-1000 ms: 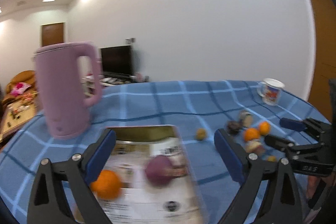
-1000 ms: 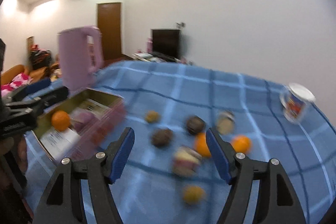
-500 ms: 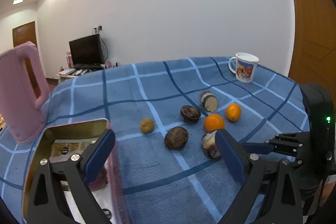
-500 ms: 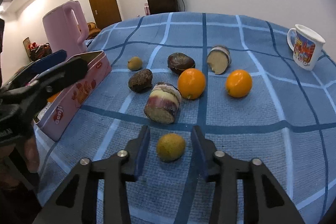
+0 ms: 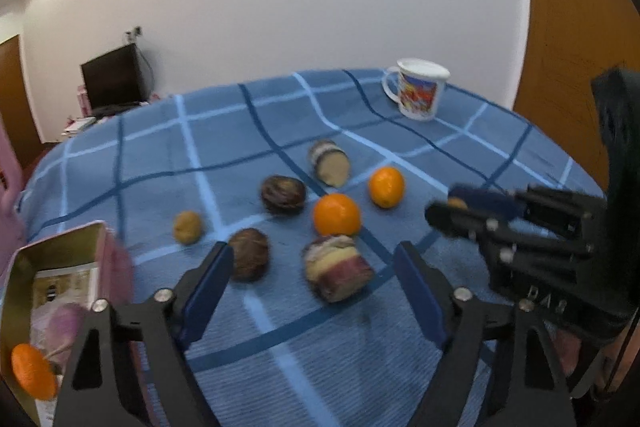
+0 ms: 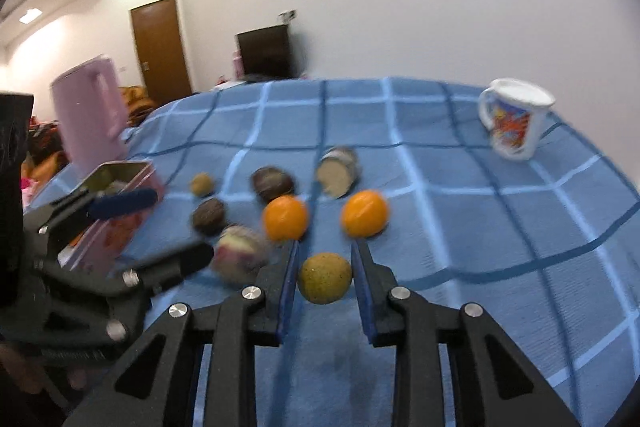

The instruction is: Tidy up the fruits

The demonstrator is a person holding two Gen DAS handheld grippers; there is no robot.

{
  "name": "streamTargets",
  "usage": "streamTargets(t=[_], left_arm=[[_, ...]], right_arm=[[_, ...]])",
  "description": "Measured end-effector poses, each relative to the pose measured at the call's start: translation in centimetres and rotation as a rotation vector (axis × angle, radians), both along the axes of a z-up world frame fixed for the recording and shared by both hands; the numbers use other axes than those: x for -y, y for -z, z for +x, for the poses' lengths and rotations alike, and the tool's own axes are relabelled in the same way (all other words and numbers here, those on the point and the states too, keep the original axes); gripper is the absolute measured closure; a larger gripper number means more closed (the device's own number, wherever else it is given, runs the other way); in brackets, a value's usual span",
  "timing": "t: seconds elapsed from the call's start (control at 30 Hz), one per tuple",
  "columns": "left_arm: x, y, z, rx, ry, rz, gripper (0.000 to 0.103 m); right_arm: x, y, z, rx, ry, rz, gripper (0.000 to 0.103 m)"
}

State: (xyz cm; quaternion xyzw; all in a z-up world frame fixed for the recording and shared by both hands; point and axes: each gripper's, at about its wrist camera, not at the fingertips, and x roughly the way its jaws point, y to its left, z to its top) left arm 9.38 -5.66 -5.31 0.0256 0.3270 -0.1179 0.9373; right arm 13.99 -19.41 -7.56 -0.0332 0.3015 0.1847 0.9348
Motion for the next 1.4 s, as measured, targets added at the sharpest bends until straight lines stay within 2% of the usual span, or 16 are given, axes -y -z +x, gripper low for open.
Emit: streamTargets(t=[0.1, 0.13, 0.23, 0.5, 0.57, 0.63, 1.03, 1.1, 1.13, 1.17, 1.27, 1.4], left_arm=[[1.0, 0.9, 1.2, -0.061, 0.022, 0.019, 0.032], [1.1, 1.1, 1.5, -0.077, 0.031, 0.016, 0.040], [1.6, 1.9, 2.6, -0.137, 0.051, 0.012, 0.054], [0.8, 1.6, 2.3, -0.119, 0.043, -0.036, 0.056], [0.6, 1.1, 1.7, -0.086, 0.042, -0.041, 0.064], [0.5, 0.9, 1.3, -0.067, 0.044, -0.040, 0.066], [0.4, 1.0, 1.1, -0.075, 0.049, -0.031, 0.065], [0.9, 1.3, 1.3, -0.089, 0.047, -0.005, 0.055], [1.2, 1.7, 1.8, -0.115, 0.034, 0.023, 0.045], [1.3, 1.9, 2.2, -0.132, 0.036, 0.027, 0.044], [1.4, 2.3, 2.8, -0.159, 0.049, 0.014, 0.051], [1.4, 2.3, 2.7, -0.156, 0.066, -0.001, 0.052]], right_arm=[[0.8, -0.1, 0.9, -0.008, 0.025, 0.030, 0.075], [0.9, -0.1, 1.0, 0.001, 0.035, 0.022, 0.075], [1.0, 0.0, 1.3, -0.004, 0.038, 0.021, 0.074], [0.7, -0.3, 0.5, 0.034, 0.008, 0.019, 0.074], [0.8, -0.4, 0.2, 0.052, 0.003, 0.022, 0.074], [0.7, -0.6, 0.0, 0.065, -0.009, 0.025, 0.074], [0.8, -0.8, -0.3, 0.083, -0.017, 0.042, 0.074], [0.8, -0.7, -0.3, 0.081, -0.018, 0.040, 0.074], [0.8, -0.7, -0.3, 0.080, -0.019, 0.039, 0.074], [0.7, -0.7, -0.2, 0.079, -0.020, 0.037, 0.074], [0.7, -0.7, -0.2, 0.077, -0.021, 0.036, 0.074], [0.8, -0.7, -0.2, 0.073, -0.023, 0.043, 0.074]])
